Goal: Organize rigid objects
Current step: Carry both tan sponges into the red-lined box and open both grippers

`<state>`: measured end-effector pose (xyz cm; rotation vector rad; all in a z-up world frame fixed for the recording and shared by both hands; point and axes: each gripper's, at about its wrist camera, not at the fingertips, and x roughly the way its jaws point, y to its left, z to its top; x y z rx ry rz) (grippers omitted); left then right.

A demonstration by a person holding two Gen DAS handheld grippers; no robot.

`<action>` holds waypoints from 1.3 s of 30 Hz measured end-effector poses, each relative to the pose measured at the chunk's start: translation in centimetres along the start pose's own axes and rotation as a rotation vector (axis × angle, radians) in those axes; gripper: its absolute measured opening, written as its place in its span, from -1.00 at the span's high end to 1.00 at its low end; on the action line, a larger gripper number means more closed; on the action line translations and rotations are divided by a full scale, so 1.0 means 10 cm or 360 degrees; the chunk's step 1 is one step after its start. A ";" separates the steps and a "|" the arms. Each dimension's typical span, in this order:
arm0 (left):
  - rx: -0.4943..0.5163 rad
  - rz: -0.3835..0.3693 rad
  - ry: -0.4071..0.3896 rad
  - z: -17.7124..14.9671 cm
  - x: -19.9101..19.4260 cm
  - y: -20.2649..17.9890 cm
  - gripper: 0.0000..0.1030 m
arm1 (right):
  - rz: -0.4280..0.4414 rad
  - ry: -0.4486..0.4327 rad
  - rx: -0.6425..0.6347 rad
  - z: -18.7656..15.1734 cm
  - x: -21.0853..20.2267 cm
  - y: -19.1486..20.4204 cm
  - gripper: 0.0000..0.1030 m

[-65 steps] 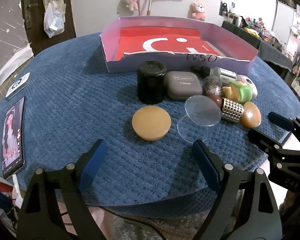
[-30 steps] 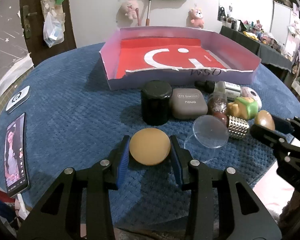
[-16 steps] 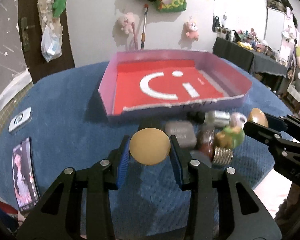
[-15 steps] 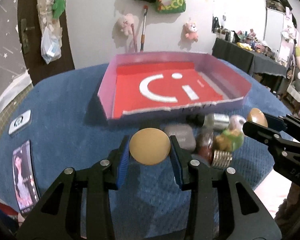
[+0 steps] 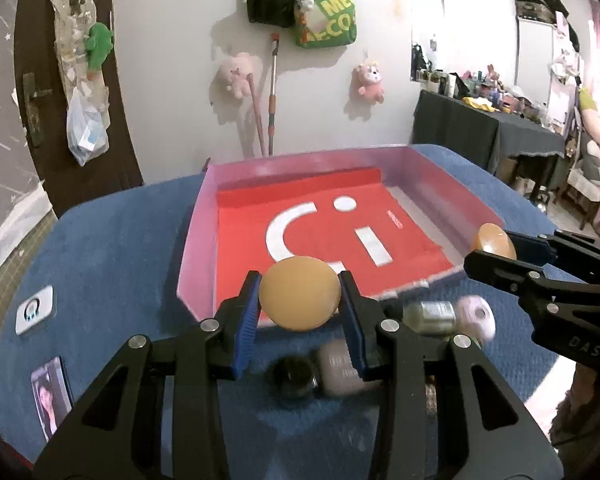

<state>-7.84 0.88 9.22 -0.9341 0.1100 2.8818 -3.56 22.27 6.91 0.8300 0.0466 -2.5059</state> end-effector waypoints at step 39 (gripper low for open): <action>-0.0027 -0.0031 0.0342 0.55 1.34 0.18 0.30 | -0.0026 0.0304 0.0025 0.69 1.33 -0.58 0.23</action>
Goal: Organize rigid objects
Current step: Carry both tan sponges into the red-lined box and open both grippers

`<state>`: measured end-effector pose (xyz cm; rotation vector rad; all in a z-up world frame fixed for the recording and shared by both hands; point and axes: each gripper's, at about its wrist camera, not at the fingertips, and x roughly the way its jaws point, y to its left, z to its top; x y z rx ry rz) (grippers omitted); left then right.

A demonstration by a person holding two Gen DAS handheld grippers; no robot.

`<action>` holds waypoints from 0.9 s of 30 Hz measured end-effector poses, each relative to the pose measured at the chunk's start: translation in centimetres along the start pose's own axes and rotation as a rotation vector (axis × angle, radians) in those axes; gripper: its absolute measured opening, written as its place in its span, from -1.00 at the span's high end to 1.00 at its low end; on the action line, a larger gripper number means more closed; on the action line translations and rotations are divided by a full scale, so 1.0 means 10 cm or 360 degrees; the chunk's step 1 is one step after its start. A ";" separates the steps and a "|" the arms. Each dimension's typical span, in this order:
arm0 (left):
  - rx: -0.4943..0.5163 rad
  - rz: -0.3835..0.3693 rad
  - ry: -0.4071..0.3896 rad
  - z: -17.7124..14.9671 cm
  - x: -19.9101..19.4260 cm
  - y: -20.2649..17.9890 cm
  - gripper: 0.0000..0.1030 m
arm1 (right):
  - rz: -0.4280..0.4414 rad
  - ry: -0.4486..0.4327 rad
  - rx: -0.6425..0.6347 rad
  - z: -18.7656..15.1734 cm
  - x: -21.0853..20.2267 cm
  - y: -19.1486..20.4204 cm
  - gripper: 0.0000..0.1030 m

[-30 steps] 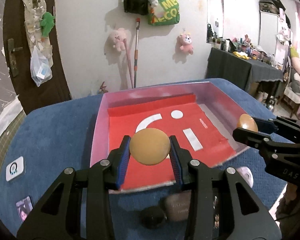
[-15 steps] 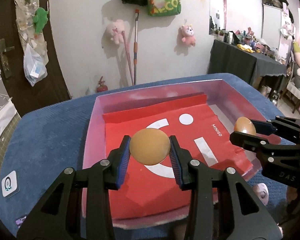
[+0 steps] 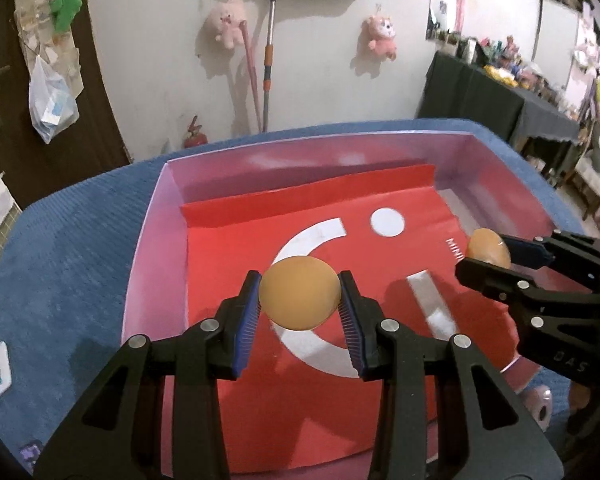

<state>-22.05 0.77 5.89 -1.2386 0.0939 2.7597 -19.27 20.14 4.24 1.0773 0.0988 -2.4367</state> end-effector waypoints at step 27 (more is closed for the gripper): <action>0.0065 -0.0014 0.0327 0.00 0.43 0.09 0.30 | -0.0064 0.0264 -0.0001 0.01 0.43 -0.19 0.23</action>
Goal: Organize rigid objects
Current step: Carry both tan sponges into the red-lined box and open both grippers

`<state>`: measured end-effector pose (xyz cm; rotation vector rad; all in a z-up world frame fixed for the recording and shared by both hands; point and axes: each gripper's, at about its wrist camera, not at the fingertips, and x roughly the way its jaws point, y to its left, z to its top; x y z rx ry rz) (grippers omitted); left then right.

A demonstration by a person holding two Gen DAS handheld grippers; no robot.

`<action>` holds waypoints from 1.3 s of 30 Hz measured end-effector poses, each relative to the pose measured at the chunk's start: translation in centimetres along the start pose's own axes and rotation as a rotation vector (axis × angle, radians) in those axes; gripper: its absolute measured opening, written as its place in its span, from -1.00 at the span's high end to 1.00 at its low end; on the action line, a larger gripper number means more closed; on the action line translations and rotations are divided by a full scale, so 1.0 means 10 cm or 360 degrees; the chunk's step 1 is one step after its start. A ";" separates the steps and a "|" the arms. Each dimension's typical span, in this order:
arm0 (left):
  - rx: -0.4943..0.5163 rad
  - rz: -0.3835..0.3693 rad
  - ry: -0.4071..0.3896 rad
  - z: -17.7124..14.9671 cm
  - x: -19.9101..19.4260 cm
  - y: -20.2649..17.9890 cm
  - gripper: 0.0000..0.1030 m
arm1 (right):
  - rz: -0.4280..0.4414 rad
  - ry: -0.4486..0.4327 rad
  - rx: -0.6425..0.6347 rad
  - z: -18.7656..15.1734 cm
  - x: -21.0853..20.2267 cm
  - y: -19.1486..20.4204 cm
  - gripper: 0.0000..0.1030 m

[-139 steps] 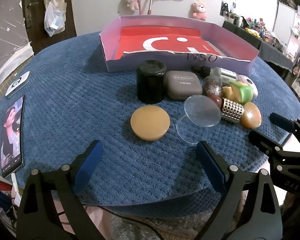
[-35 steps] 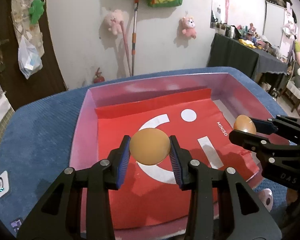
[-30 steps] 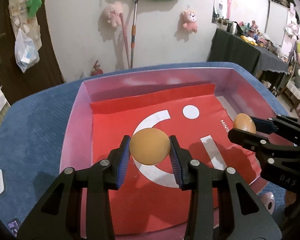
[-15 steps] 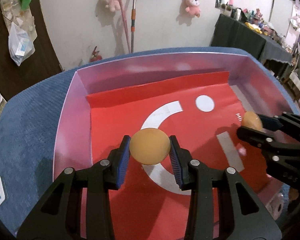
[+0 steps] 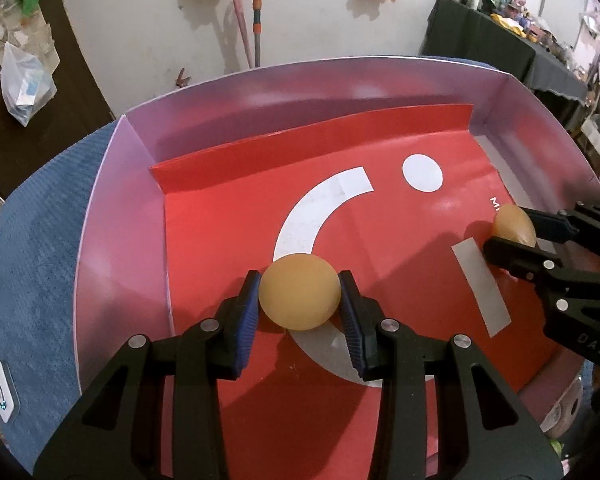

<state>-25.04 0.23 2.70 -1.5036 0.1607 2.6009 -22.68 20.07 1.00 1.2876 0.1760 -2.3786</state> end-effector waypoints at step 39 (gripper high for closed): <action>-0.0016 0.0038 -0.0178 -0.02 -0.41 -0.04 -0.24 | 0.0087 -0.0063 0.0035 -0.04 -0.31 0.05 -0.15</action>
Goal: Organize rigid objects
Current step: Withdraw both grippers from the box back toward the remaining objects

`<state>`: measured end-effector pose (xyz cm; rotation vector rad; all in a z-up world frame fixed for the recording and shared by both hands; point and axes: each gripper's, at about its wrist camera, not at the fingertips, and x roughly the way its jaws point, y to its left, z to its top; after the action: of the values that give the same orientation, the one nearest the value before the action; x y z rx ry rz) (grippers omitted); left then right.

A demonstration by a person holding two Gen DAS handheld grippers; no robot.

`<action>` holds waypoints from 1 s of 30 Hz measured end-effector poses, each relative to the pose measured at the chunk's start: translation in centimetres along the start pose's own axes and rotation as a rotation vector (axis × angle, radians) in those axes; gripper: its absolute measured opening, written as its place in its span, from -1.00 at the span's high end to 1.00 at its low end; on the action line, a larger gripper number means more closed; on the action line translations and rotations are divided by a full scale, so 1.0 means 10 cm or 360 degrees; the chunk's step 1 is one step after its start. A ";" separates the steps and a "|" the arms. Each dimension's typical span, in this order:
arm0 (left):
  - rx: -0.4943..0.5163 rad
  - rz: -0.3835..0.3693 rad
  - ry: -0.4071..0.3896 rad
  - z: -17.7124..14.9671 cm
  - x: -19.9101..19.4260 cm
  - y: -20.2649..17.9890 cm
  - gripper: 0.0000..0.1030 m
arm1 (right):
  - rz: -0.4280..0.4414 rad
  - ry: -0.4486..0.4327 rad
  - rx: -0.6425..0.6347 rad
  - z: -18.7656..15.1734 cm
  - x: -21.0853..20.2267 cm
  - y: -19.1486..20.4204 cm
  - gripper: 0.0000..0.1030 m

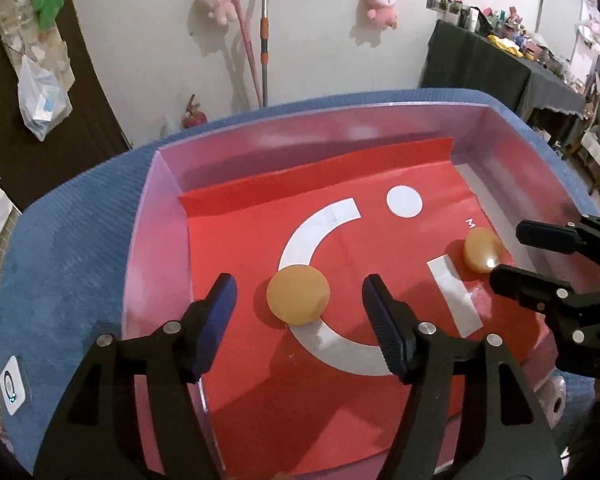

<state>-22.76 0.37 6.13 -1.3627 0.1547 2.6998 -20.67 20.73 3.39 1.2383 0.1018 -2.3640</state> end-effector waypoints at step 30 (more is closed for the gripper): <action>-0.0094 -0.0020 -0.0261 -0.25 -0.64 -0.02 -0.87 | 0.0118 -0.0285 -0.0023 -0.26 -0.78 0.20 -1.00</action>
<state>-16.93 -0.14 9.79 -1.1454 0.0520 2.8107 -14.03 22.50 8.31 1.0007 0.0152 -2.3926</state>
